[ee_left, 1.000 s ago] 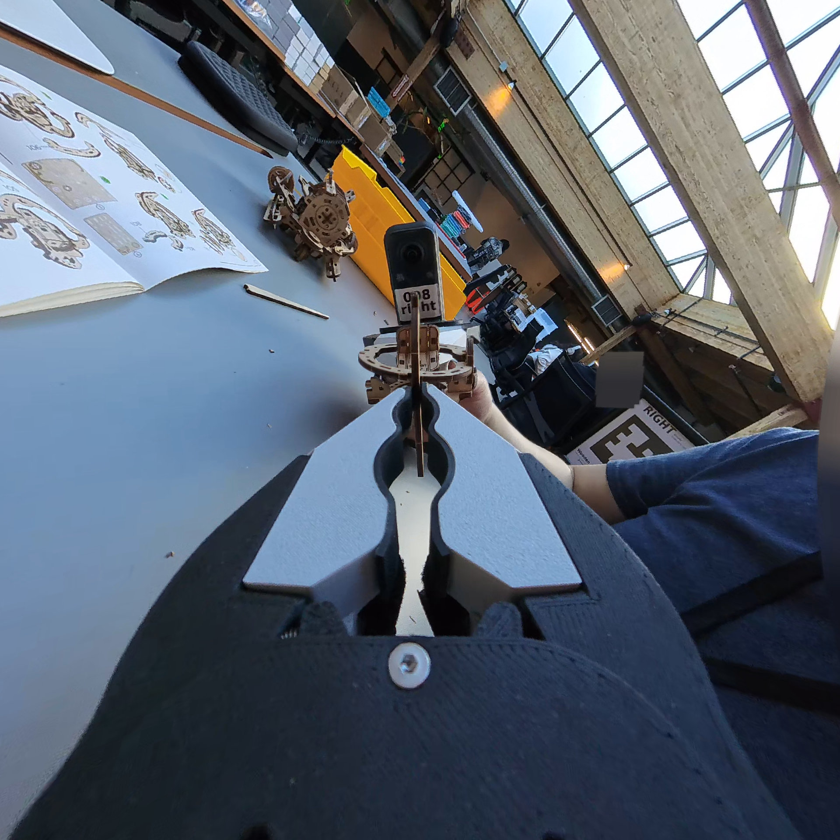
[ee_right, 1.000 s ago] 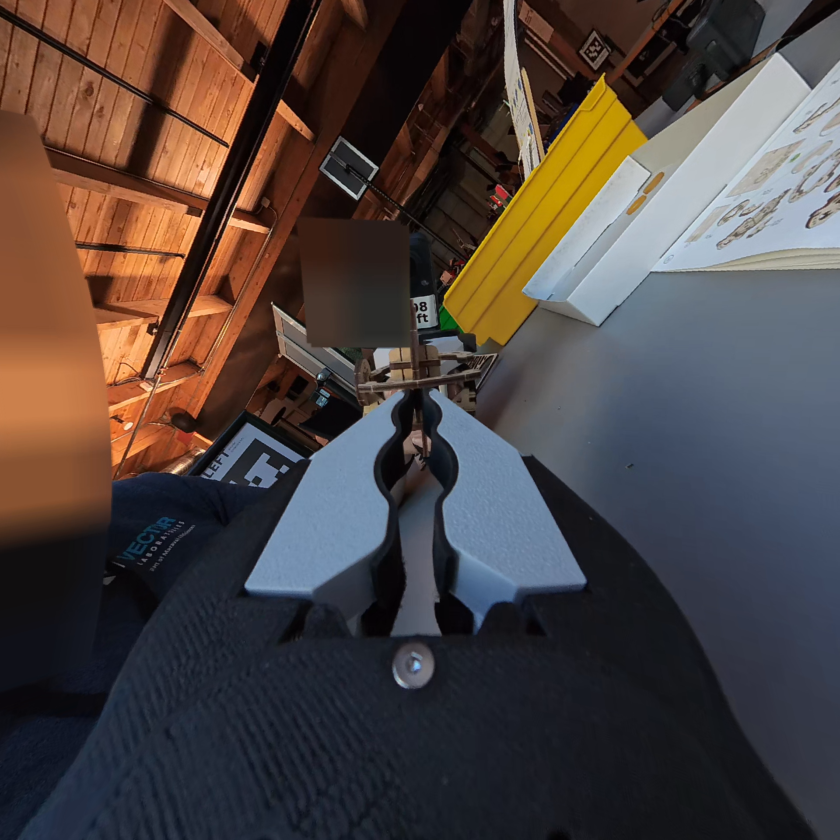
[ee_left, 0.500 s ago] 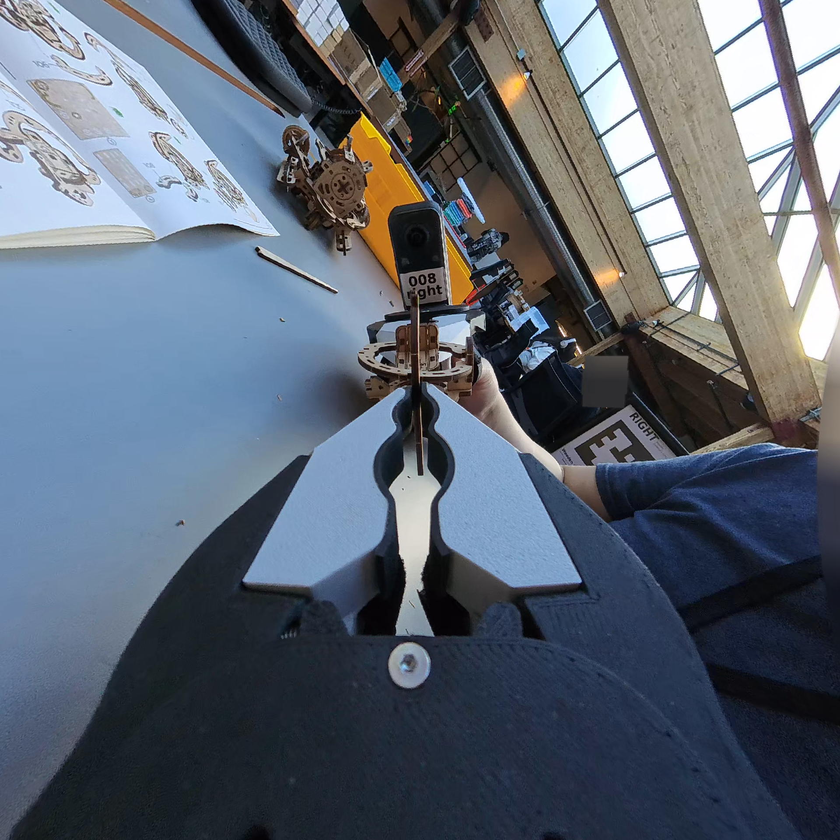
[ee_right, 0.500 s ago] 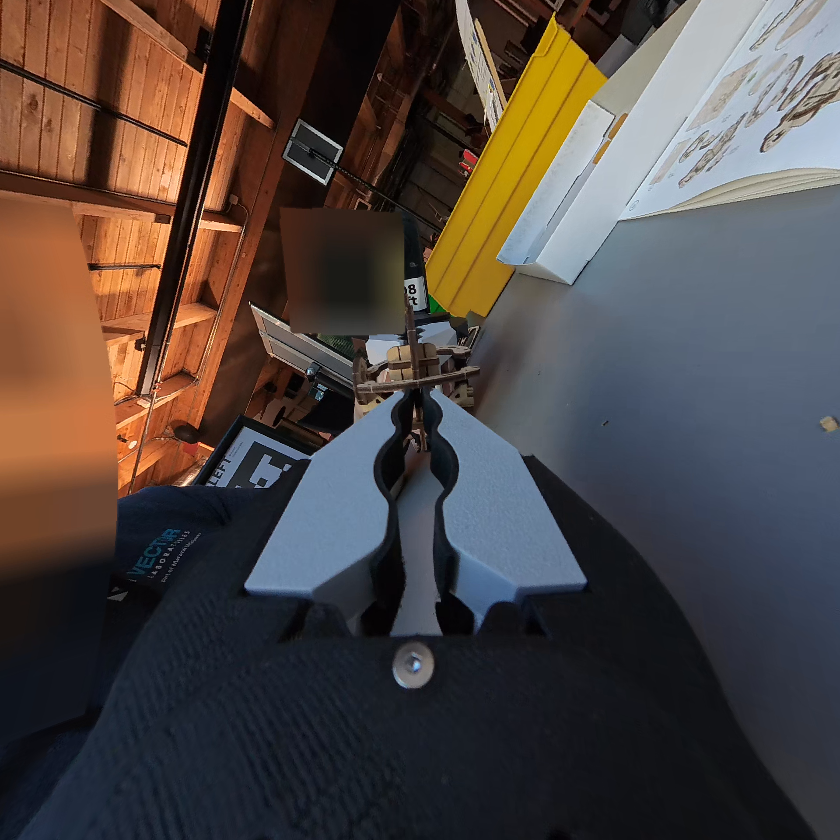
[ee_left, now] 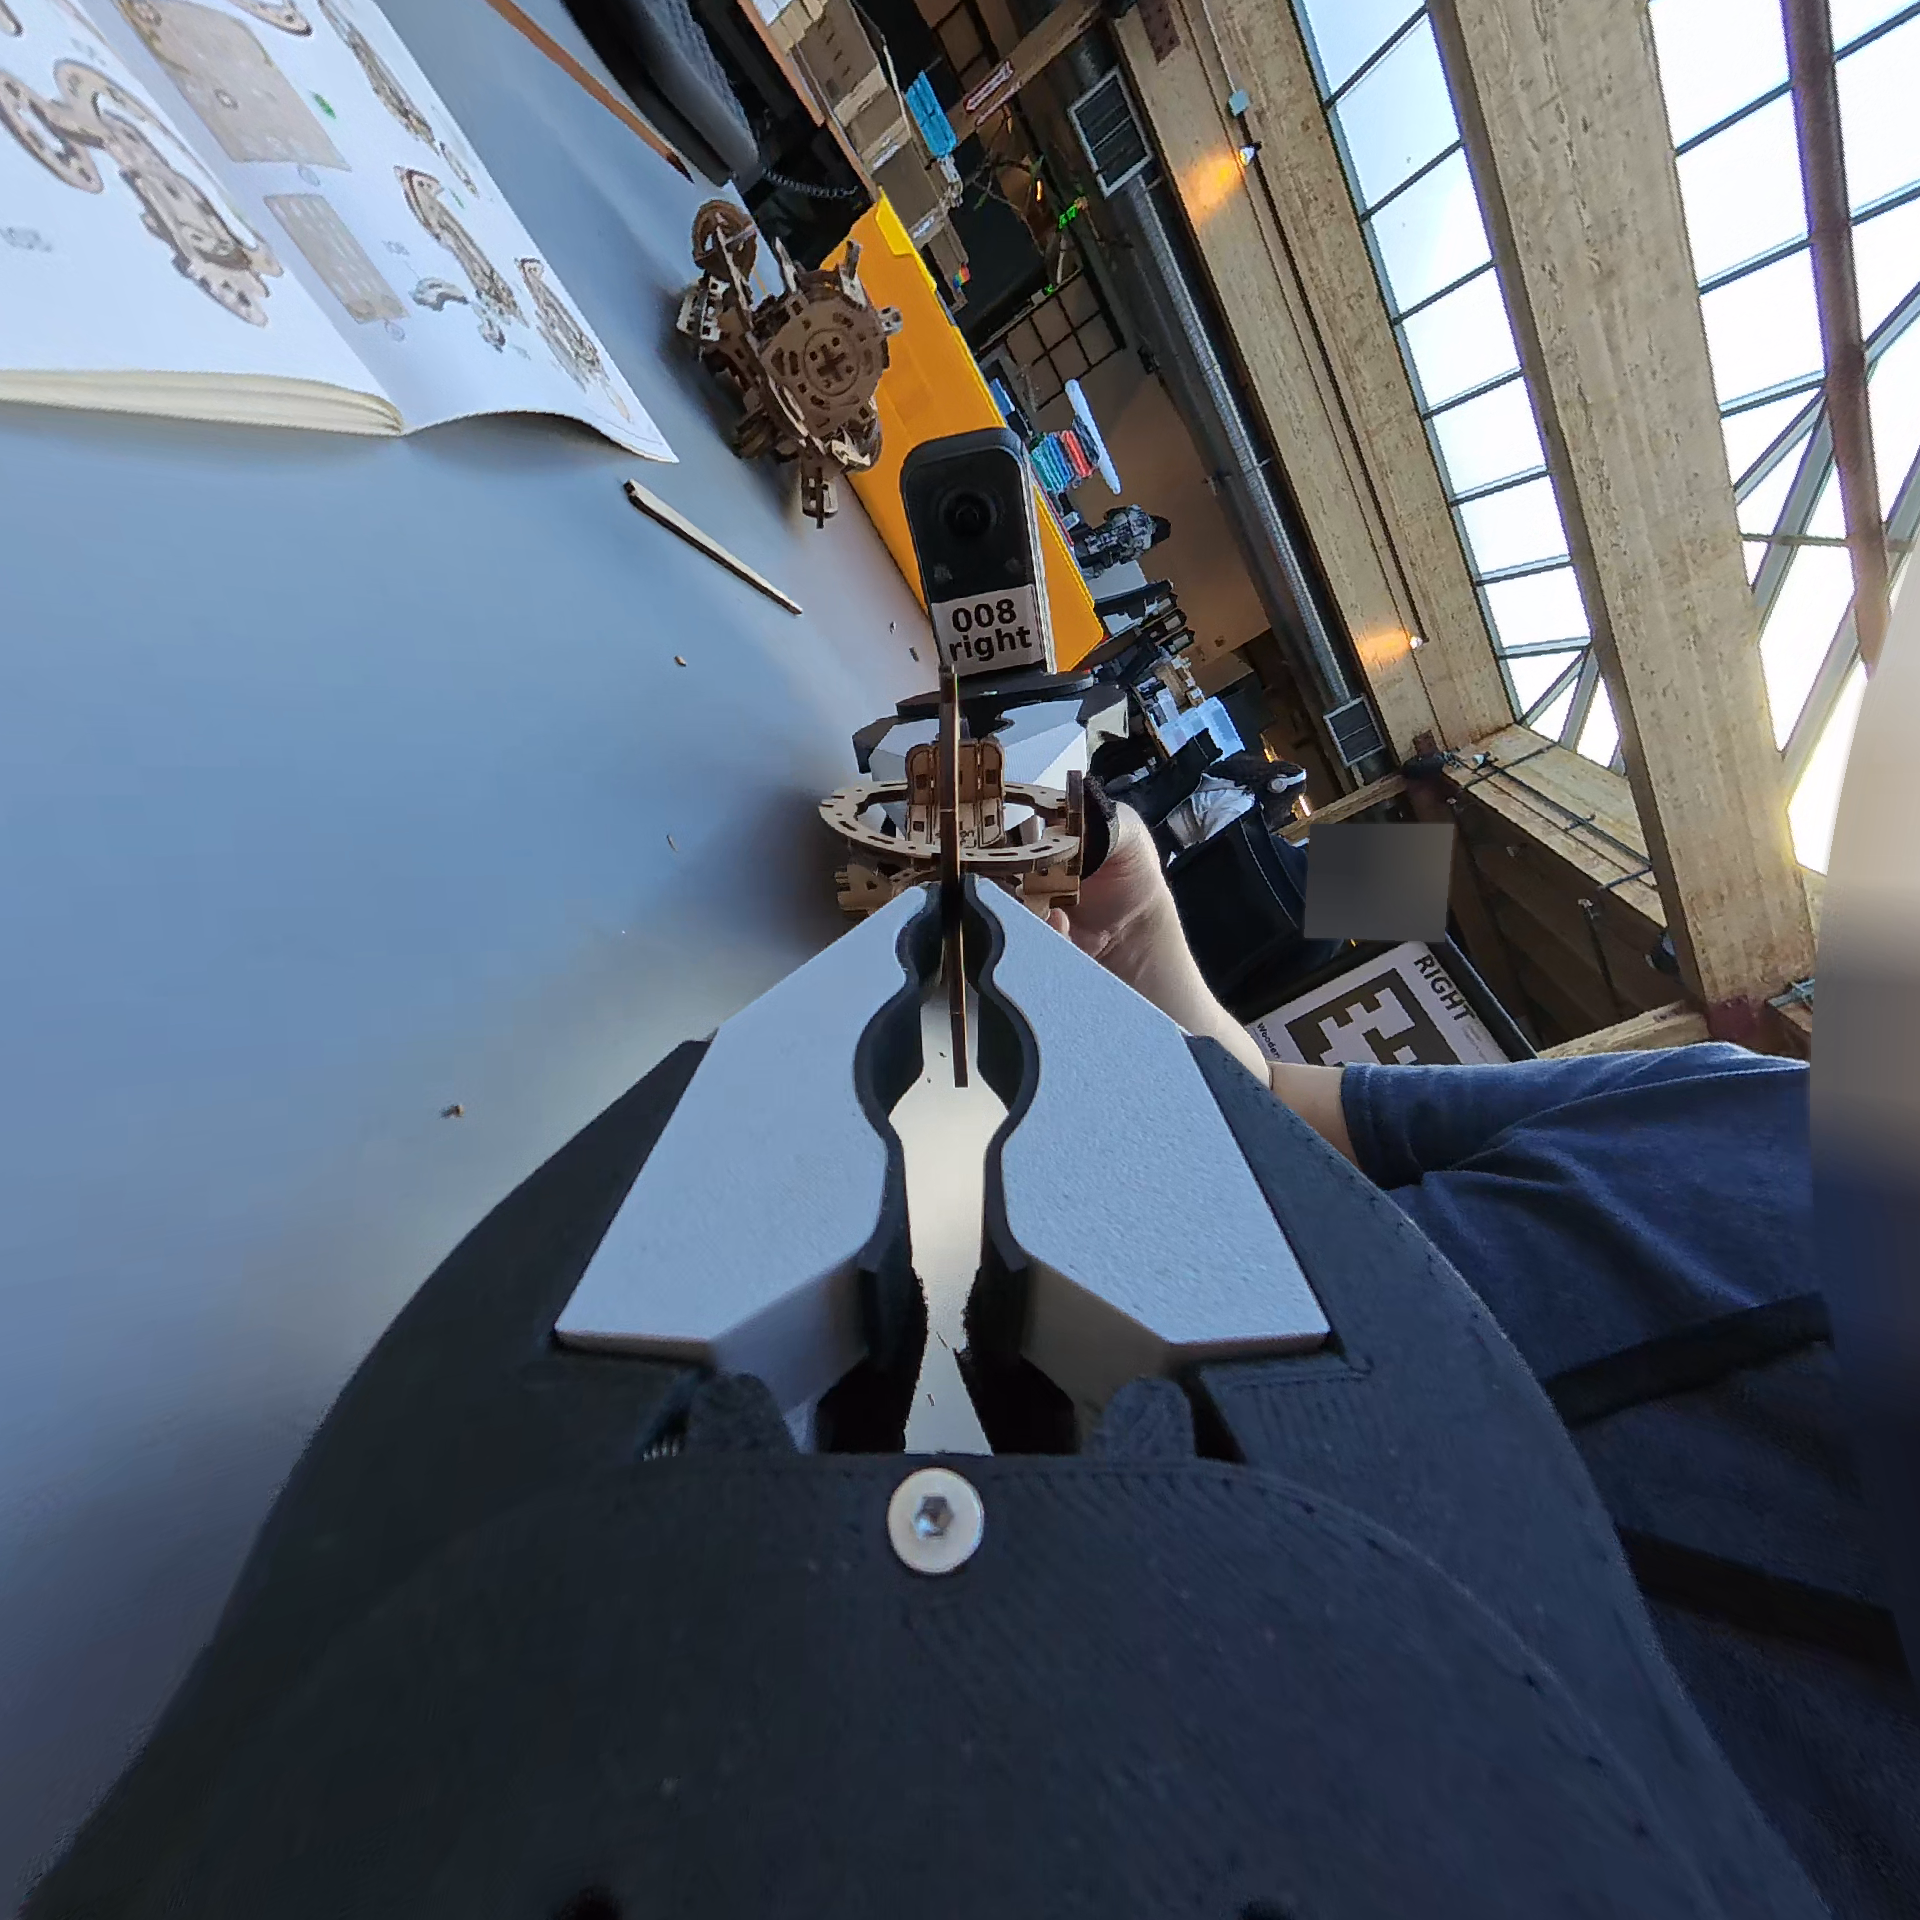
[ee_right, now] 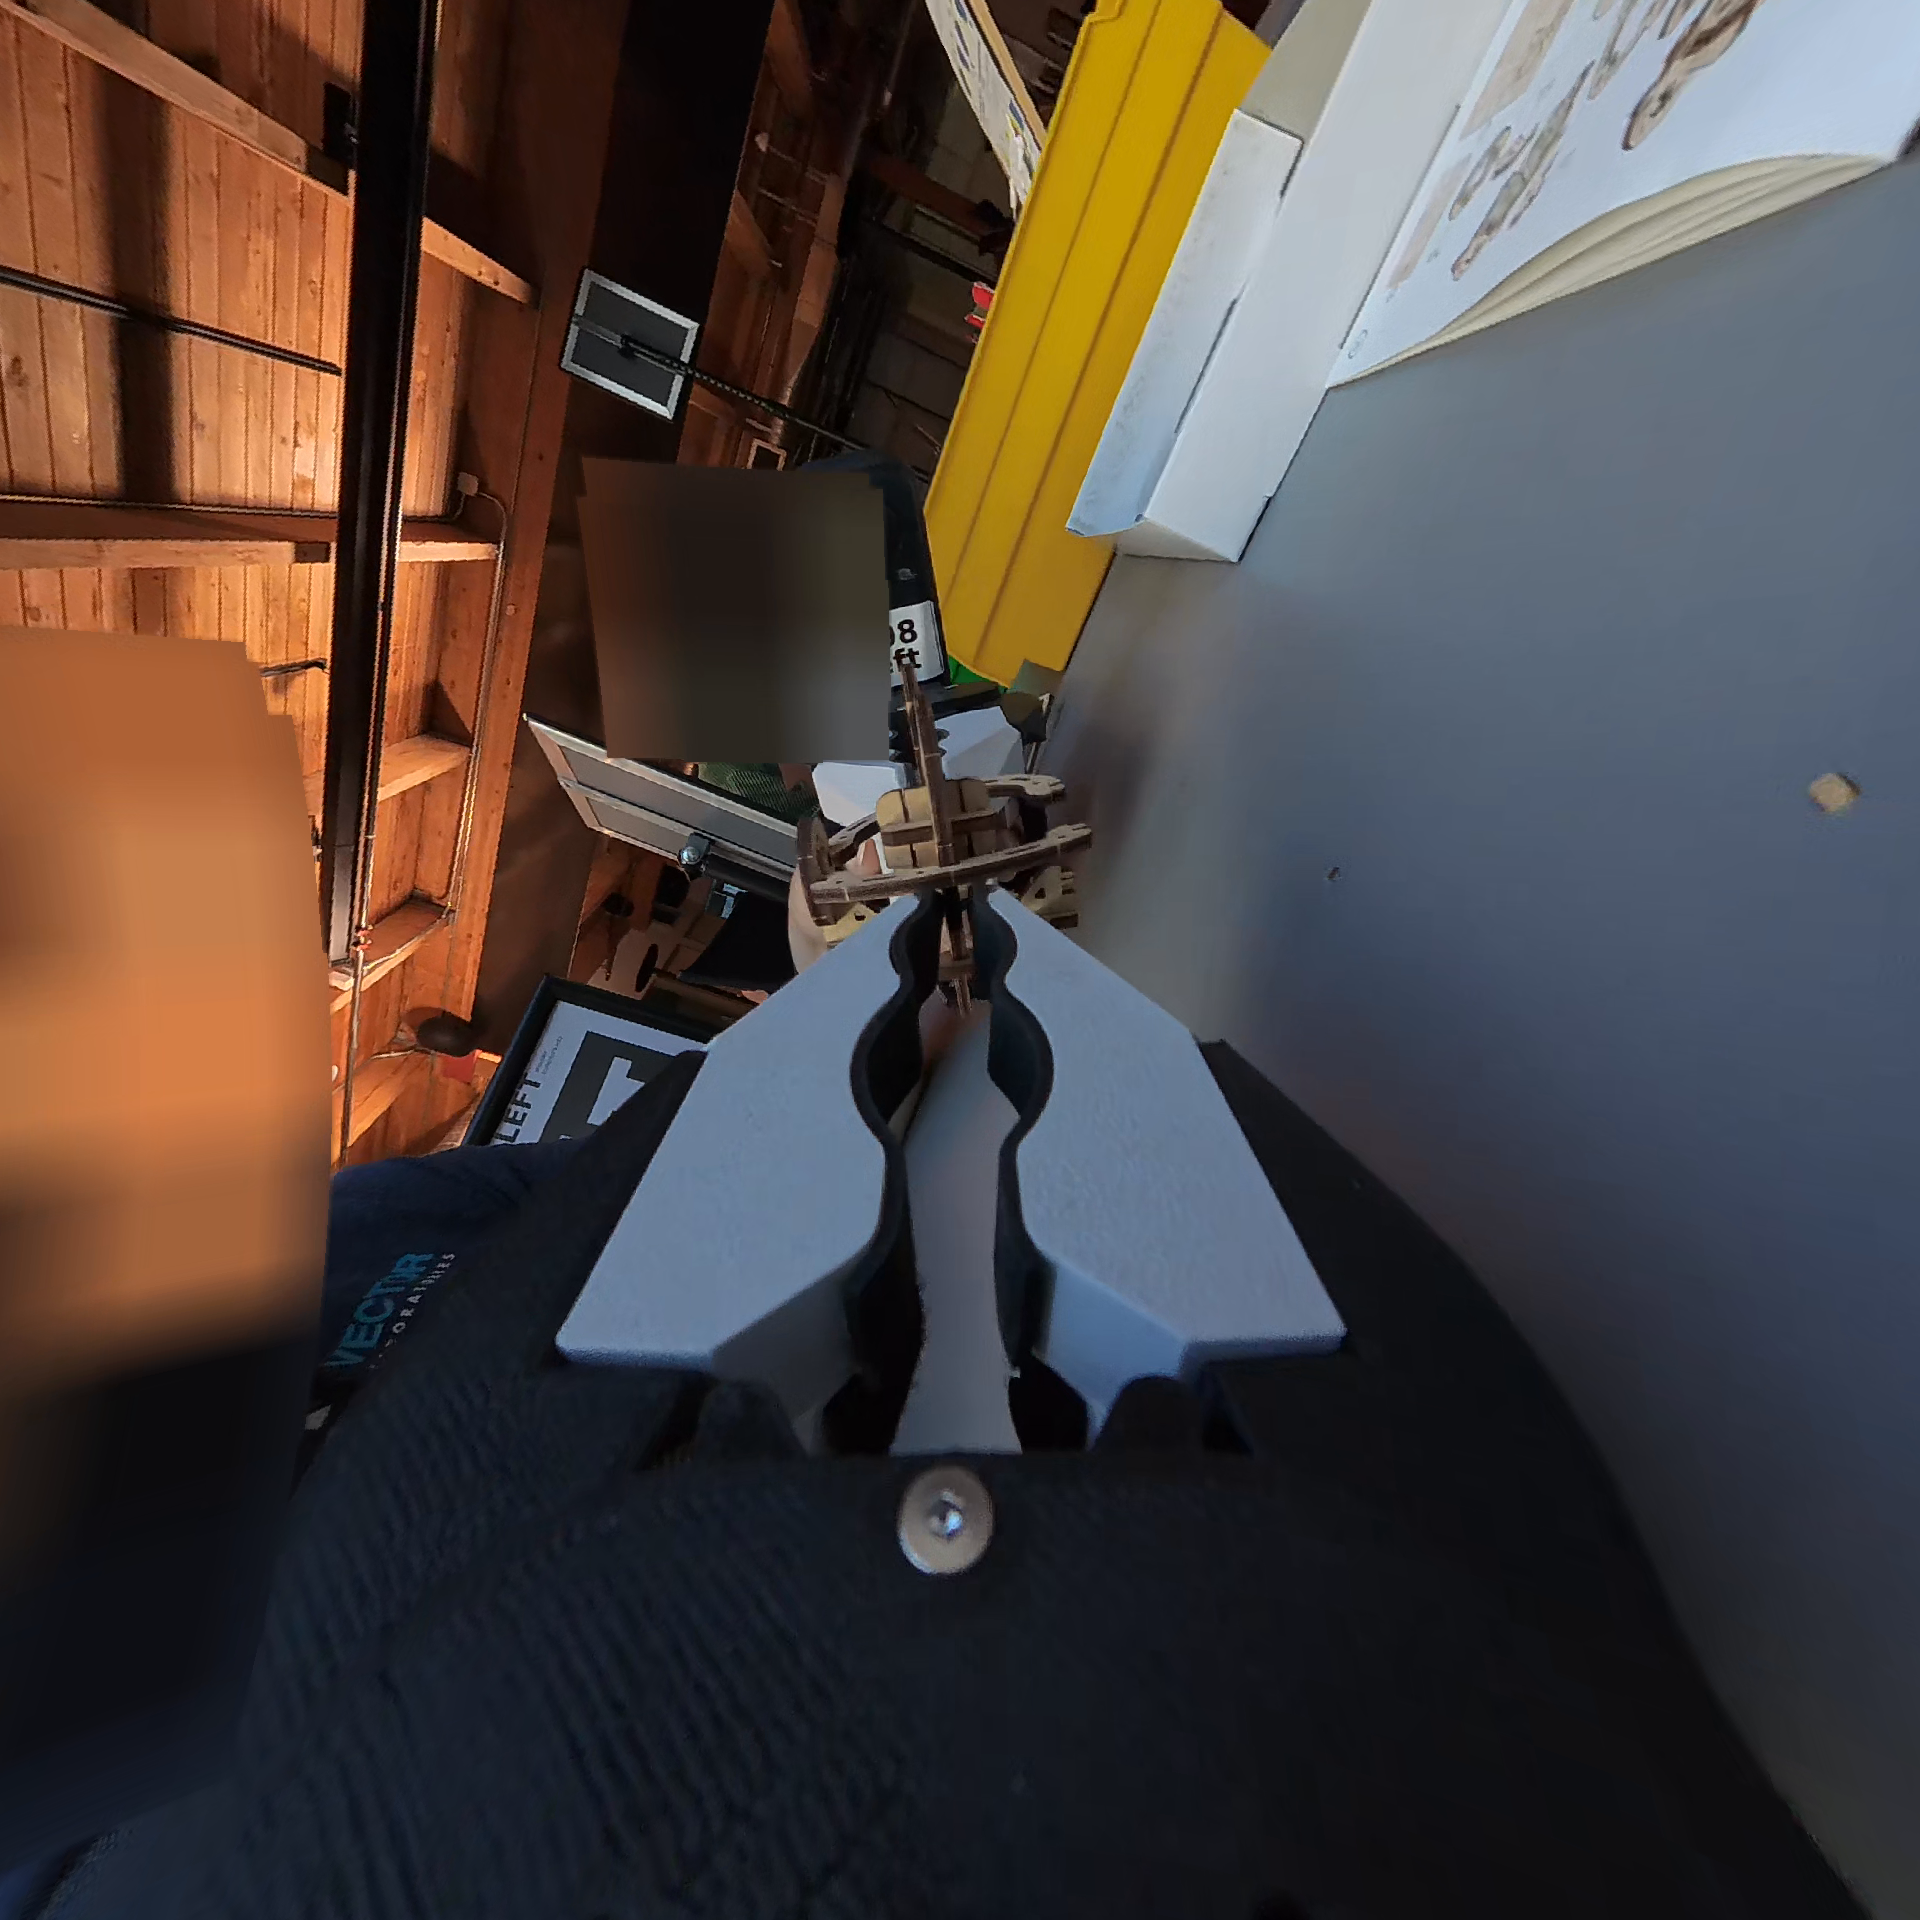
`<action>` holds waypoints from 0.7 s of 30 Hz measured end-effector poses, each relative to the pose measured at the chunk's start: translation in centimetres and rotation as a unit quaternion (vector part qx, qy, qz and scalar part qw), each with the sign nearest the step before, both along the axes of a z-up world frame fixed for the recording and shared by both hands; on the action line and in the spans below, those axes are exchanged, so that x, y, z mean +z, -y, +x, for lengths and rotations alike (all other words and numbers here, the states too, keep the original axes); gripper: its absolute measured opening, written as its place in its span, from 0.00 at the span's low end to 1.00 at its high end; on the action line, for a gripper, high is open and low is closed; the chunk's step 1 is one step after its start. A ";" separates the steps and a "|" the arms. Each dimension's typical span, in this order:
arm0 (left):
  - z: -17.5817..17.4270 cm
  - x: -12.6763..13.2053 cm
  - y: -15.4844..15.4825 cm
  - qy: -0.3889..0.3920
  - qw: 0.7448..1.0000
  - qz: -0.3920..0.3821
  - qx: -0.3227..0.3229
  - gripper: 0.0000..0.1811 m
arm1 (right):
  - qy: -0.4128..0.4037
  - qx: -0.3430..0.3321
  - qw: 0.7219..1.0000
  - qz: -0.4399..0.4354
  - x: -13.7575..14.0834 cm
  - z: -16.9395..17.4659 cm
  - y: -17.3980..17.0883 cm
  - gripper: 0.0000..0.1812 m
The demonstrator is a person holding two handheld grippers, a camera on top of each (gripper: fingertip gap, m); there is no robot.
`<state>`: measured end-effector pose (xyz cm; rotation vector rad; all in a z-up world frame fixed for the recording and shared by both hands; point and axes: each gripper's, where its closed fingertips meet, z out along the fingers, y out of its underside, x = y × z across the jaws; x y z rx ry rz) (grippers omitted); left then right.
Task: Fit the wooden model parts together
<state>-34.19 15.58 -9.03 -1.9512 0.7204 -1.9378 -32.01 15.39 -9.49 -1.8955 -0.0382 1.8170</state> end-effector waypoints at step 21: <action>-0.2 -2.1 0.2 -0.032 0.998 -0.049 -0.020 0.00 | 0.045 0.009 0.997 -0.060 -2.2 -0.1 0.7 0.11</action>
